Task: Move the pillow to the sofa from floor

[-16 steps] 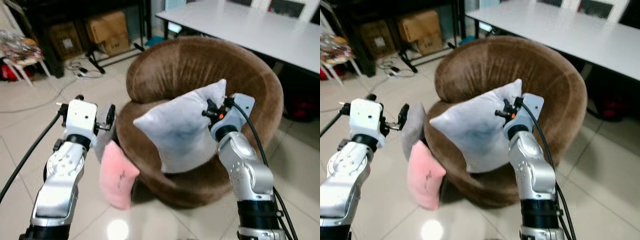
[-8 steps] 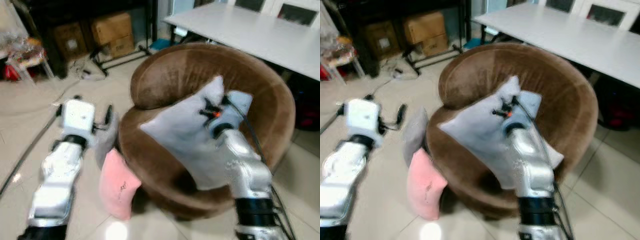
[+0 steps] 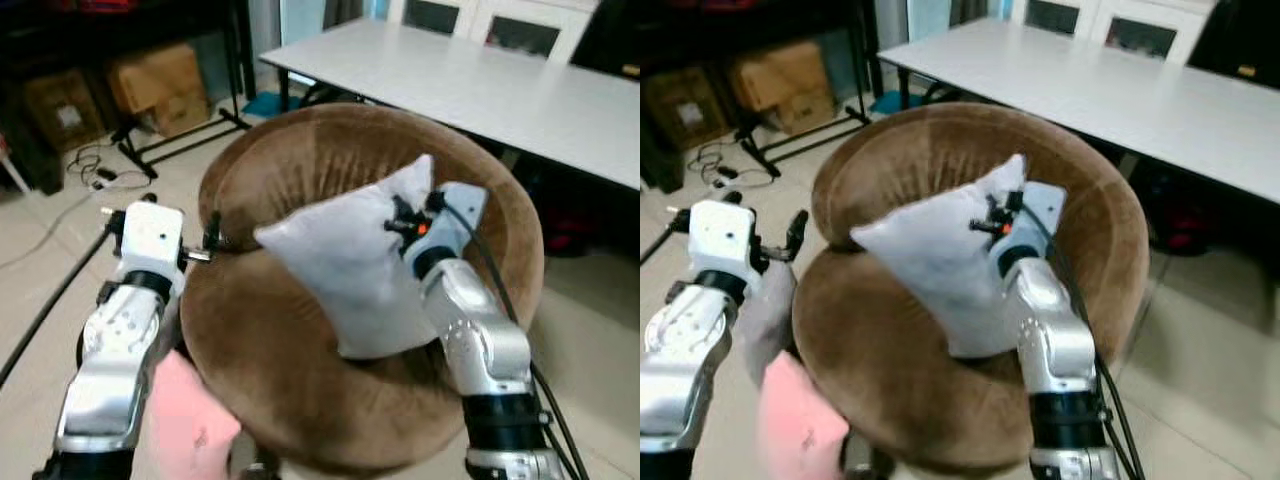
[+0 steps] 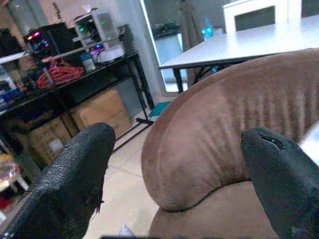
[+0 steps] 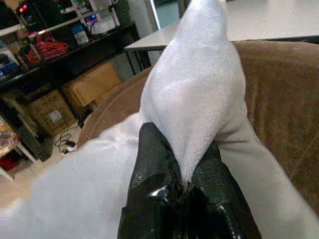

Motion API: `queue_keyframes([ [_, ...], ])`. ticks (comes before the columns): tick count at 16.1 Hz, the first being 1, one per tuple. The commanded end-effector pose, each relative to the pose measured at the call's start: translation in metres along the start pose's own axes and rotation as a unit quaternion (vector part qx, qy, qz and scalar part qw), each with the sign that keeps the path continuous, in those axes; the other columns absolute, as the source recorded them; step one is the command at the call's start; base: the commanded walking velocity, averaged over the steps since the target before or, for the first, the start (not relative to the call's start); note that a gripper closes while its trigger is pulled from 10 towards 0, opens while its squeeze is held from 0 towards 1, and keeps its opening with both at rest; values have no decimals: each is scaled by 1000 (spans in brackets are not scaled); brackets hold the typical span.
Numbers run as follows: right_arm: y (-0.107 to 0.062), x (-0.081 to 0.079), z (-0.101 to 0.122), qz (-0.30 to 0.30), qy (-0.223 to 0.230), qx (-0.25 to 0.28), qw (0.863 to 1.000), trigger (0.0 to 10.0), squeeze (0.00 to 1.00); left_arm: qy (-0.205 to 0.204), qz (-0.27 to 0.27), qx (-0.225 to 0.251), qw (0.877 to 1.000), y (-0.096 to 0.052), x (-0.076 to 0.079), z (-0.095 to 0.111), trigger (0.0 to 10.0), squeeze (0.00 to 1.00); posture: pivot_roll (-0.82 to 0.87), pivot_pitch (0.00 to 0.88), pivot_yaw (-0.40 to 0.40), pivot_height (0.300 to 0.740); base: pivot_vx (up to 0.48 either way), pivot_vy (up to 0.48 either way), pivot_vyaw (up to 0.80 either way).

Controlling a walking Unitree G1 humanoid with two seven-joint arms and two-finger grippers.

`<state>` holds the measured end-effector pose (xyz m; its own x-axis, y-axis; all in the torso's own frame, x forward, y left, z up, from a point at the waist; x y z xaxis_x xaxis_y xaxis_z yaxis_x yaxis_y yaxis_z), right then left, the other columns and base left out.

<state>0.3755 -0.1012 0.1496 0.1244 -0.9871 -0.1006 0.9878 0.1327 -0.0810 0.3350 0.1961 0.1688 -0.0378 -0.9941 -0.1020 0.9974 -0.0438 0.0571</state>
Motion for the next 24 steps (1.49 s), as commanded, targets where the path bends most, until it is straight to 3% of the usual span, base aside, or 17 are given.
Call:
queue_keyframes([
  [1, -1, 10, 22, -12, -5, 41, 999, 10000, 0, 2, -17, 4, 1000, 1, 10, 2, 10000, 0, -42, 0, 4, 740, 270, 0, 0],
  [4, -1, 2, 20, 10, -8, 35, 999, 10000, 0, 50, -90, -24, 994, -1, 25, -7, 10000, 0, -30, 0, -6, 740, 0, 0, 0],
  [6, -1, -2, 18, 17, -11, 31, 999, 10000, 0, 97, -163, -70, 979, -1, 36, -20, 10000, 0, -30, 0, -6, 740, 0, 0, 0],
  [8, -1, -3, 17, 21, -11, 29, 999, 10000, 0, 106, -183, -66, 975, 6, 39, -19, 10000, 0, -21, 0, -12, 740, 0, 0, 0],
  [9, -1, -5, 17, 25, -12, 29, 999, 10000, 0, 85, -198, -52, 975, 13, 43, -12, 10000, 1000, -21, 0, -12, 740, 0, 0, 0],
  [12, -1, -11, 18, 43, -20, 30, 998, 10000, 0, 44, -270, -23, 962, 36, 60, 15, 10000, 1000, -21, 0, -20, 740, 0, 0, 0],
  [14, -1, -14, 19, 49, -24, 31, 998, 10000, 0, -11, -318, -29, 948, 47, 75, 22, 10000, 1000, -21, 0, -20, 740, 0, 0, 0],
  [15, -1, -16, 19, 53, -26, 32, 998, 10000, 0, -21, -353, -63, 933, 49, 85, 10, 10000, 1000, -28, 0, -17, 740, 0, 0, 0],
  [17, -1, -17, 20, 55, -27, 34, 998, 10000, 0, -45, -383, -105, 916, 45, 96, -9, 10000, 1000, -36, 0, -10, 740, 0, 0, 0],
  [18, -2, -19, 20, 60, -29, 35, 997, 10000, 0, -79, -410, -137, 898, 39, 107, -21, 10000, 1000, -50, 0, 0, 740, 0, 0, 0],
  [22, -4, -27, 21, 81, -34, 36, 995, 10000, 0, -109, -397, -177, 894, 41, 109, -48, 10000, 1000, -50, 0, -2, 740, 0, 0, 0],
  [24, -4, -32, 20, 94, -35, 34, 994, 10000, 0, -84, -382, -197, 899, 44, 106, -64, 10000, 1000, -46, 0, -11, 740, 0, 0, 0],
])
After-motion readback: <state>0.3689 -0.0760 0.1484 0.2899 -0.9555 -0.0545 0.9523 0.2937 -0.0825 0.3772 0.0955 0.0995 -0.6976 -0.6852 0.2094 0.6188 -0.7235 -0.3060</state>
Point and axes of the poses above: a point about 5 cm out from each wrist's last joint towards the gripper, its own y axis pointing out of the wrist towards the gripper, its own z axis along the axis of the wrist's last joint, x = y × z, the point moved 6 cm from there along y, pointing out of the wrist towards the gripper, and after that the axes turned 12 degrees about -y, right-handed, at the moved point
